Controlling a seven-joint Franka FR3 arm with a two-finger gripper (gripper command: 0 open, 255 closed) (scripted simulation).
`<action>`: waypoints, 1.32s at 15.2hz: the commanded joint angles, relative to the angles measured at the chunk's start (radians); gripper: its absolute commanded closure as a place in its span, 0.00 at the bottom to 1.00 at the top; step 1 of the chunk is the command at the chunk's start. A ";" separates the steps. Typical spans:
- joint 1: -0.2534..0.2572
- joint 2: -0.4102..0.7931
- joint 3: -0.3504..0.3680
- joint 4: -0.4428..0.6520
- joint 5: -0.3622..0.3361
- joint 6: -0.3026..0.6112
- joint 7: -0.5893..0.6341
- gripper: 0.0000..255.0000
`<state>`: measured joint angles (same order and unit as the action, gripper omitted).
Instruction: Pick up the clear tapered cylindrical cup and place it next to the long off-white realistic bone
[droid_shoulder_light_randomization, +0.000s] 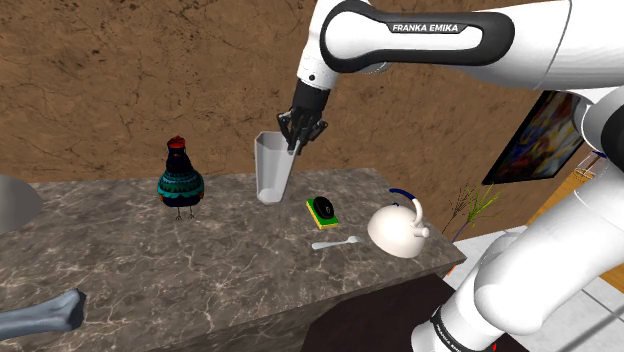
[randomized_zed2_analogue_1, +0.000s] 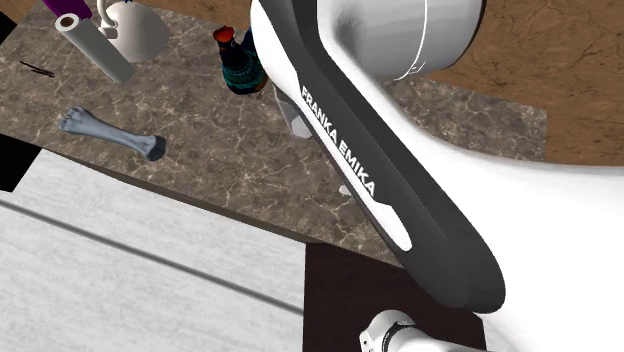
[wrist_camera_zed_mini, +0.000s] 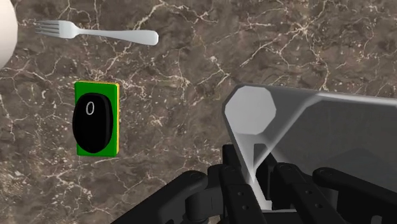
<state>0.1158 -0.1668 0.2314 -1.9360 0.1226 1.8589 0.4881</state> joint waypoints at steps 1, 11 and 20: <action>-0.001 -0.001 -0.002 0.031 -0.001 -0.031 0.001 1.00; -0.003 0.017 -0.004 0.185 -0.008 -0.167 0.014 1.00; 0.078 0.117 0.110 0.231 -0.043 -0.101 0.209 1.00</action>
<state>0.1833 -0.0587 0.3281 -1.7043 0.0839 1.7464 0.6724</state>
